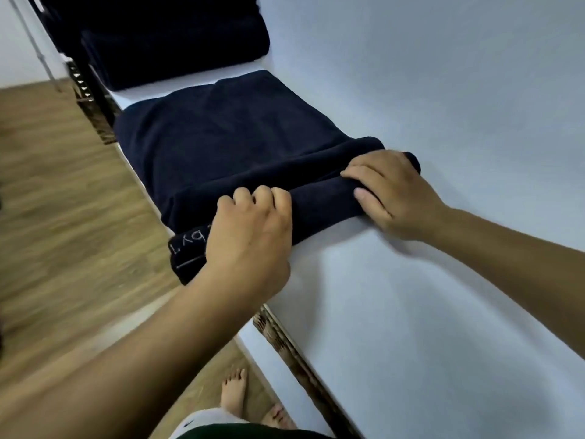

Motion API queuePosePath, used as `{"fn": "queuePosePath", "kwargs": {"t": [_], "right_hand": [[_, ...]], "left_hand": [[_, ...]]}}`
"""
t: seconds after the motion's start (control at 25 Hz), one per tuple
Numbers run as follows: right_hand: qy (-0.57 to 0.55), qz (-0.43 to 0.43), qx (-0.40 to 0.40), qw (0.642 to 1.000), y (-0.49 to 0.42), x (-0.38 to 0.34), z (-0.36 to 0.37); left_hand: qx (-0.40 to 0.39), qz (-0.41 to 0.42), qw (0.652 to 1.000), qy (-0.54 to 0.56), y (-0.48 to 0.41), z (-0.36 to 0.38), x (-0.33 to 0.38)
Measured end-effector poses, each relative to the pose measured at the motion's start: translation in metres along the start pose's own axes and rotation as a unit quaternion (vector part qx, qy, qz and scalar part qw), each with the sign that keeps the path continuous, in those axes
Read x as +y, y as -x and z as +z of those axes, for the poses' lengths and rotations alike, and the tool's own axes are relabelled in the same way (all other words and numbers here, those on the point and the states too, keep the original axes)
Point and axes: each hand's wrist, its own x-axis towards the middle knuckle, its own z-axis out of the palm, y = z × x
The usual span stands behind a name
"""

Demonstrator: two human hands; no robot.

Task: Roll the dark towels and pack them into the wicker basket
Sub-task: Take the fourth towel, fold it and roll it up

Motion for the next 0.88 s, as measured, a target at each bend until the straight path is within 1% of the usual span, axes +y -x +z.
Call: {"fn": "queuePosePath", "kwargs": {"t": [0.08, 0.2, 0.32, 0.36, 0.44, 0.52, 0.56, 0.64, 0.72, 0.8, 0.88], "right_hand": [[0.007, -0.054, -0.03, 0.998, 0.028, -0.006, -0.007], [0.023, -0.08, -0.066, 0.994, 0.053, -0.002, -0.014], [-0.01, -0.094, -0.082, 0.992, 0.053, 0.002, -0.028], [-0.034, -0.09, -0.105, 0.99, 0.048, 0.001, -0.032], [-0.076, -0.057, -0.185, 0.978, 0.034, -0.001, -0.039], [-0.085, -0.006, -0.282, 0.956, 0.015, -0.002, -0.042], [-0.08, 0.012, -0.314, 0.946, 0.007, -0.001, -0.042], [-0.087, 0.04, -0.347, 0.933, -0.004, 0.0, -0.039], [-0.132, 0.077, -0.373, 0.915, -0.013, 0.001, -0.038], [-0.171, 0.093, -0.405, 0.893, -0.025, 0.002, -0.039], [-0.173, 0.095, -0.434, 0.879, -0.037, 0.001, -0.04]], "left_hand": [[-0.002, 0.029, 0.999, 0.034, 0.021, -0.005, 0.035], [-0.037, 0.051, 0.997, 0.051, 0.044, -0.008, 0.078], [-0.044, 0.036, 0.994, 0.097, 0.043, -0.01, 0.078], [-0.047, 0.034, 0.991, 0.117, 0.04, -0.011, 0.072], [-0.065, 0.03, 0.983, 0.167, 0.035, -0.013, 0.058], [-0.087, 0.021, 0.974, 0.207, 0.033, -0.013, 0.048], [-0.091, 0.012, 0.973, 0.212, 0.033, -0.013, 0.045], [-0.078, -0.001, 0.977, 0.197, 0.031, -0.011, 0.043], [-0.049, -0.014, 0.986, 0.161, 0.032, -0.007, 0.051], [-0.035, -0.019, 0.994, 0.103, 0.039, -0.002, 0.069], [-0.07, -0.03, 0.996, 0.043, 0.046, 0.0, 0.081]]}}
